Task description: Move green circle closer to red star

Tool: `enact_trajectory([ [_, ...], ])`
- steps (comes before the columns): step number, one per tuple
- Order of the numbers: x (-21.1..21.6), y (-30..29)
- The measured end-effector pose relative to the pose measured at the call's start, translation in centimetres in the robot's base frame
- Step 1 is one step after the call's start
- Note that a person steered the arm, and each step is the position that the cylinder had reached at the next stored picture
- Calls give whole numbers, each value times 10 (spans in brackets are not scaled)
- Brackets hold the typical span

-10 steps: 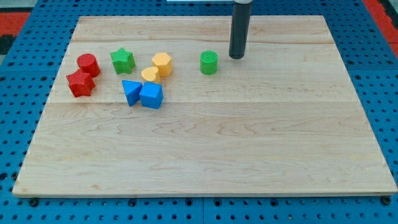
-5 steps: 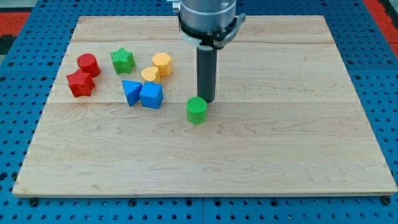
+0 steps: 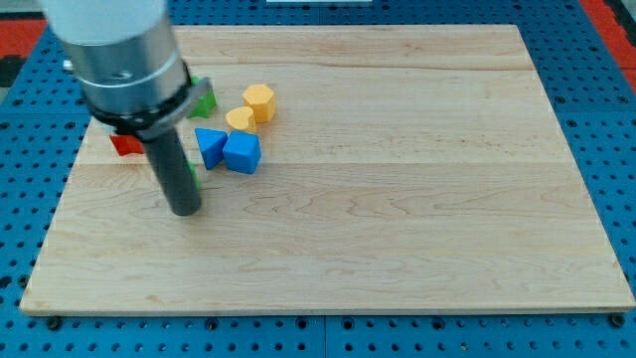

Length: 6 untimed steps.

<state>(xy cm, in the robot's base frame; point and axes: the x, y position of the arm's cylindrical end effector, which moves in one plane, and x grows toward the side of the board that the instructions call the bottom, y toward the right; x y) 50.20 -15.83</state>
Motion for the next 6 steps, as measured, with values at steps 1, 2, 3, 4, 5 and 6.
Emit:
enact_trajectory([
  [1, 8, 49],
  [2, -6, 57],
  [3, -4, 14],
  [4, -16, -20],
  [5, -36, -44],
  [6, -41, -47],
])
